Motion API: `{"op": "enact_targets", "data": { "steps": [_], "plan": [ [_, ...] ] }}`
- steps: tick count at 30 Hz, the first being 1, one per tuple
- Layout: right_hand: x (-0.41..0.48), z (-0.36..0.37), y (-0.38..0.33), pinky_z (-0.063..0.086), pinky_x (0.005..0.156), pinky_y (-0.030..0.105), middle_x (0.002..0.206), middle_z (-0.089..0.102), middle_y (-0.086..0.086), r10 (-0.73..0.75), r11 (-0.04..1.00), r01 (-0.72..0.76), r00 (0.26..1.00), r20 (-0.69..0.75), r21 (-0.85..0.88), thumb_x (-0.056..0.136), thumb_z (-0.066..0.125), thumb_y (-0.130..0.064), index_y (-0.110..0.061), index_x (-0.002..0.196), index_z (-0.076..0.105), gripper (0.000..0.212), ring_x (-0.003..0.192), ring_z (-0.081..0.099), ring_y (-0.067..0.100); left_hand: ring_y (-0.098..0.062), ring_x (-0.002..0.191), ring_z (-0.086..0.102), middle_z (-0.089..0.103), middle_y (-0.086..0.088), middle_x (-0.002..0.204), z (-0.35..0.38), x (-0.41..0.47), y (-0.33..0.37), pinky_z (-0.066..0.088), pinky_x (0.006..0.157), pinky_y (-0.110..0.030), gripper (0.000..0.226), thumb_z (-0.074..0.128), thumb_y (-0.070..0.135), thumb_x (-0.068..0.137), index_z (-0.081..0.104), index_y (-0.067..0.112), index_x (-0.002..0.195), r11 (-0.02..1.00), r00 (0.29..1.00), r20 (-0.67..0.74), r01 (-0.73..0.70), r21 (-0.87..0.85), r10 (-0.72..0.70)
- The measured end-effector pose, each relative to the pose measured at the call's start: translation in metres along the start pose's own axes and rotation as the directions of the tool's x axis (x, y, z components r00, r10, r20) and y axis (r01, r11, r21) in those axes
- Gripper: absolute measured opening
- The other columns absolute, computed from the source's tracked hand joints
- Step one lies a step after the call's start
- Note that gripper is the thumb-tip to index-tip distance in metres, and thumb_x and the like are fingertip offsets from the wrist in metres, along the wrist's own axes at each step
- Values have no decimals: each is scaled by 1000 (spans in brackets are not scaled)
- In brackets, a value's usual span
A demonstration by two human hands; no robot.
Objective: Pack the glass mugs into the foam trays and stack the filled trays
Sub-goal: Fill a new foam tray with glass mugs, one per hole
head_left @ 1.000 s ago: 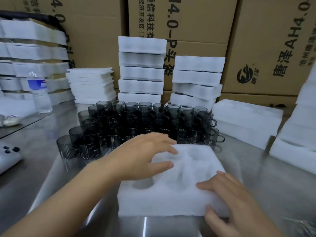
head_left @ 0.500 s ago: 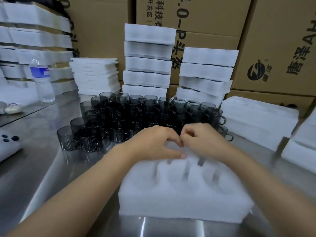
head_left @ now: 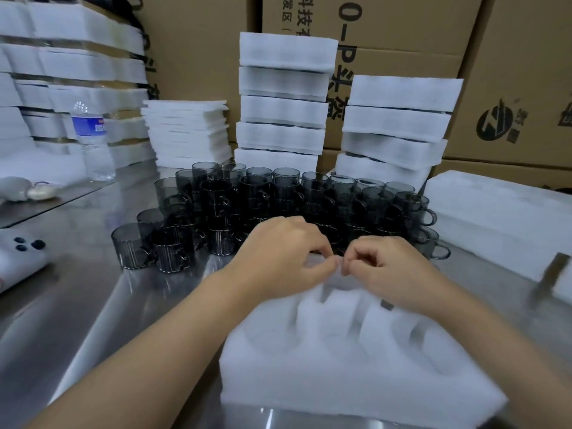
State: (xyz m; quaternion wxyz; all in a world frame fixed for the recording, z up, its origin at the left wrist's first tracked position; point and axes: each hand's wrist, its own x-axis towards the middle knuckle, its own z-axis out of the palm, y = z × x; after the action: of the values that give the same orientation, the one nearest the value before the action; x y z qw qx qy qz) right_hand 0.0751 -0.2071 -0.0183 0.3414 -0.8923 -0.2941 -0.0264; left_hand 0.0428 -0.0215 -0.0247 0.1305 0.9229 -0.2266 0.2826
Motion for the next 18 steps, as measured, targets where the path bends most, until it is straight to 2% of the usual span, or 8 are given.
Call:
{"op": "enact_targets", "data": {
  "steps": [2, 5, 7, 10, 12, 14, 16, 18],
  "plan": [
    [0, 0, 0, 49, 36, 29, 47, 44, -13, 7, 1000, -7, 1000, 4, 3, 83, 51, -10, -30, 68, 66, 29, 36, 46, 6, -17, 83, 59, 71, 7, 85, -4, 0, -1, 41, 73, -31, 32, 49, 42, 89, 75, 24, 85, 985, 993, -102, 73, 155, -58],
    [-1, 0, 0, 45, 37, 20, 44, 40, -11, 11, 1000, -11, 1000, 10, 25, 84, 50, -9, -28, 66, 67, 32, 37, 43, 5, -23, 91, 57, 69, 3, 95, -15, 0, -12, 37, 76, -33, 27, 48, 35, 91, 73, 24, 91, 886, 946, -175, 318, 337, -273],
    [-1, 0, 0, 45, 38, 18, 44, 38, -11, 14, 999, -14, 1000, 14, 42, 84, 49, -8, -27, 66, 67, 32, 38, 40, 4, -28, 101, 54, 63, -3, 106, -26, -3, -23, 36, 81, -36, 22, 54, 31, 89, 70, 23, 101, 778, 875, -154, 480, 406, -459],
    [-1, 0, -1, 45, 39, 17, 45, 38, -11, 20, 998, -21, 1000, 13, 53, 84, 48, -7, -28, 66, 68, 34, 38, 40, 4, -33, 106, 51, 55, -10, 111, -43, -10, -43, 38, 83, -40, 21, 62, 24, 84, 62, 15, 104, 615, 718, -104, 653, 443, -688],
    [-2, 0, -1, 45, 39, 17, 44, 38, -11, 20, 998, -20, 1000, 11, 57, 84, 48, -7, -28, 66, 68, 35, 38, 39, 4, -32, 90, 54, 58, -11, 96, -54, -16, -55, 43, 74, -38, 13, 64, 21, 81, 59, 12, 89, 548, 620, -50, 725, 417, -783],
    [-2, 0, -1, 44, 39, 17, 44, 38, -11, 18, 998, -19, 1000, 10, 57, 85, 48, -7, -28, 66, 68, 34, 38, 40, 4, -28, 77, 54, 55, -7, 78, -63, -21, -64, 42, 65, -33, 16, 67, 22, 78, 56, 11, 78, 491, 532, 23, 764, 417, -847],
    [-2, 0, -1, 44, 39, 16, 44, 38, -11, 17, 999, -18, 1000, 6, 49, 85, 48, -8, -28, 66, 68, 33, 38, 41, 4, -27, 78, 56, 55, -5, 77, -68, -24, -68, 42, 65, -32, 25, 75, 28, 74, 54, 14, 78, 457, 463, 104, 768, 448, -880],
    [-2, 0, -2, 45, 39, 17, 45, 39, -11, 15, 999, -15, 1000, 9, 39, 85, 49, -9, -28, 67, 68, 32, 38, 41, 4, -28, 83, 58, 57, -4, 82, -68, -25, -66, 42, 65, -33, 29, 80, 30, 71, 58, 16, 82, 453, 425, 174, 748, 485, -888]
  ]
}}
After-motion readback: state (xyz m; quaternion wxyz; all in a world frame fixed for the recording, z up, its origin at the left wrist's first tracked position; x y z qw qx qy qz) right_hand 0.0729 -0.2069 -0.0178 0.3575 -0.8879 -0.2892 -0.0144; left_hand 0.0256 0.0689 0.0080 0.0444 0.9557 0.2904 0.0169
